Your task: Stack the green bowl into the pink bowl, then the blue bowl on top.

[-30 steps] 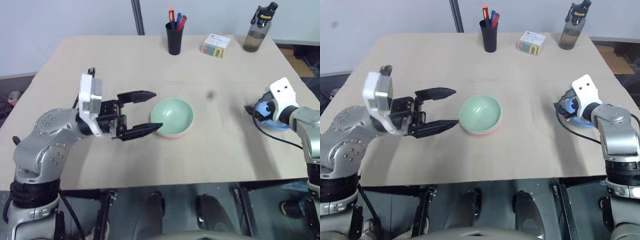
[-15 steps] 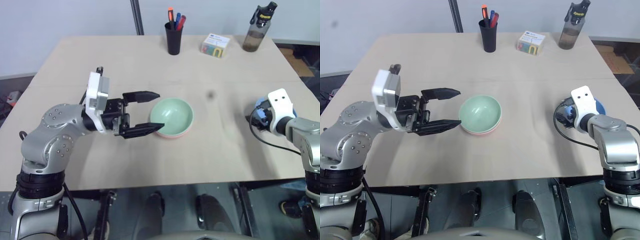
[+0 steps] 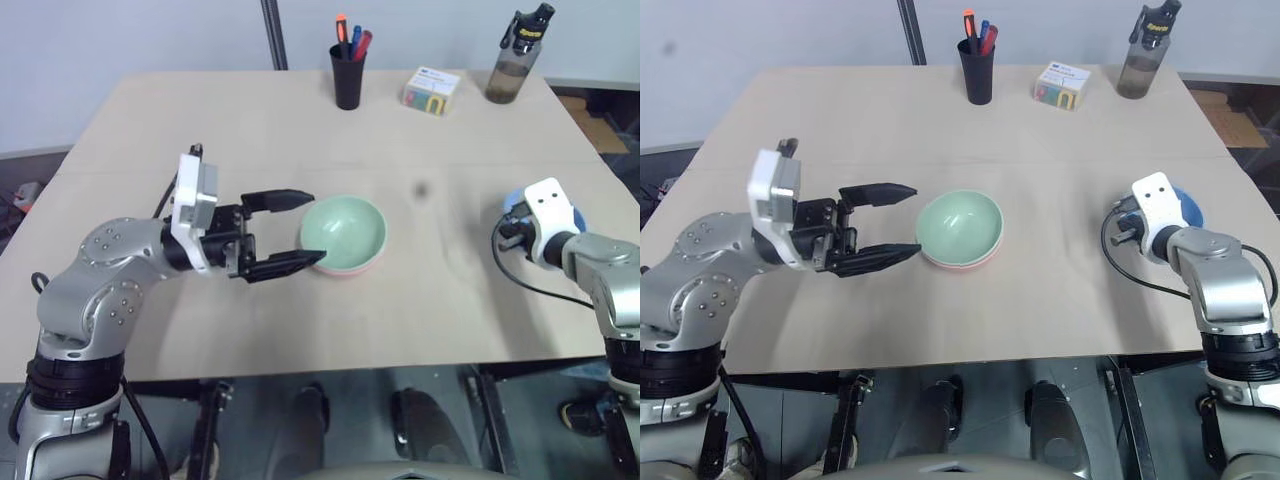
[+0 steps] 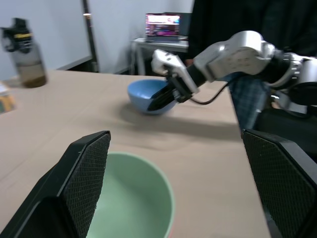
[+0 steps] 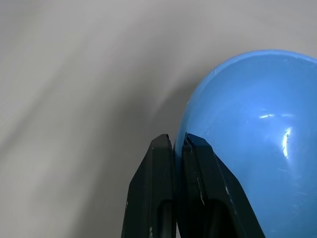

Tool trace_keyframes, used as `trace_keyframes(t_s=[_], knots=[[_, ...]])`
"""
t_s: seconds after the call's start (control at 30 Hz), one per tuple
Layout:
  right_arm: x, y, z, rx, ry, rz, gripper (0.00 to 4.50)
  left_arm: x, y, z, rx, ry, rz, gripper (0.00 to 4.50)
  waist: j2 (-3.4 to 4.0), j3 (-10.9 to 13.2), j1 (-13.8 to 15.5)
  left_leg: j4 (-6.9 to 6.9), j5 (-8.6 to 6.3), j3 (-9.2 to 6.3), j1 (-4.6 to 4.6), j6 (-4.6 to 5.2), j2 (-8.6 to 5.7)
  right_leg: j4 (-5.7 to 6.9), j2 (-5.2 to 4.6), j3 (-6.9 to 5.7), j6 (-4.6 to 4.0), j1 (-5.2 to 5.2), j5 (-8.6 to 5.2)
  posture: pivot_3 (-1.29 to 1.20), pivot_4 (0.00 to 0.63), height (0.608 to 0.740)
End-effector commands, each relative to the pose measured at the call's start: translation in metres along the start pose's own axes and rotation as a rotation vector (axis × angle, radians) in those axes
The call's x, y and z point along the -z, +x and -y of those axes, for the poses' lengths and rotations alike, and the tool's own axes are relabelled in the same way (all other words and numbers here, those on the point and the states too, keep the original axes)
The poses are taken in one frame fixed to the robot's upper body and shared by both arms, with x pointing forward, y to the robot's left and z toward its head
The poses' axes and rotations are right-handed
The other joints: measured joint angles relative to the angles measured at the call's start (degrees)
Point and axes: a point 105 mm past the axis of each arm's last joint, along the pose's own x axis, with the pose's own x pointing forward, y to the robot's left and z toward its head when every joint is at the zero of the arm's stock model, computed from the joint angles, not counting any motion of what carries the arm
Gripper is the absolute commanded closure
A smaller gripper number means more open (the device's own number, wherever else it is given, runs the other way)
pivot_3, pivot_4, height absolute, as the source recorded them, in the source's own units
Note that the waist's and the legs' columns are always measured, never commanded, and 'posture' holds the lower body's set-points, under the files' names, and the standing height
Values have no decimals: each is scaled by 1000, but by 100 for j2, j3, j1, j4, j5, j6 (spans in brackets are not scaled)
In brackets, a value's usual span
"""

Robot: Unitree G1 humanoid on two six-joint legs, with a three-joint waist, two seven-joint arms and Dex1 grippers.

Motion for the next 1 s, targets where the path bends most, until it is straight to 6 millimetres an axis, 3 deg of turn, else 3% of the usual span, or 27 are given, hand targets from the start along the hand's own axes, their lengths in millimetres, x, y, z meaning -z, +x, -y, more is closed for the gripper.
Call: trace_keyframes(t_s=[0.03,0.17,0.27,0.37,0.47,0.53,0.57,0.8,1.0], knots=[[-75,-23,-76,-422,-149,391,4459,13,-18,-11,-169,32,-56,0,3,2,-45,-2,-1,6,7,1,4,0,1,5,5,0,2,0,150,740],[-107,-31,-130,-713,-185,541,4459,28,-34,-15,-305,-12,-81,0,2,2,-71,-4,0,-11,5,1,24,4,26,-4,9,0,4,0,150,740],[-123,-31,-158,-856,-203,610,4459,29,-40,-13,-346,-20,-79,0,-1,0,-16,1,0,-12,7,0,24,4,26,-6,-13,1,-7,0,150,740],[-120,-20,-176,-935,-251,590,4459,28,-45,-9,-375,-16,-87,0,-3,-1,24,1,0,-13,5,0,24,2,25,-7,-16,2,-7,0,150,740],[-104,-1,-178,-942,-271,521,4459,26,-48,-4,-397,-15,-88,0,-7,-3,52,1,-1,-13,2,-1,20,-2,21,-8,-25,2,-2,0,150,740],[-95,7,-176,-941,-292,489,3212,25,-50,-1,-411,-16,-88,0,-6,-2,52,1,0,-11,1,-2,16,-2,16,-7,-34,1,4,0,150,740],[-94,9,-176,-939,-294,484,3092,25,-51,2,-416,-17,-90,0,-6,-2,49,1,0,-11,1,-1,16,-1,16,-8,-35,1,4,0,150,740],[-98,8,-167,-897,-309,510,116,26,-52,8,-440,-33,-96,0,-5,-2,16,-2,0,-11,5,-1,17,1,18,-8,-32,0,2,0,150,740],[-103,-21,-126,-779,-198,581,25,28,-50,2,-522,-9,-109,0,-5,-2,73,-2,0,-12,1,-1,17,0,17,-8,-30,0,1,0,150,740]])
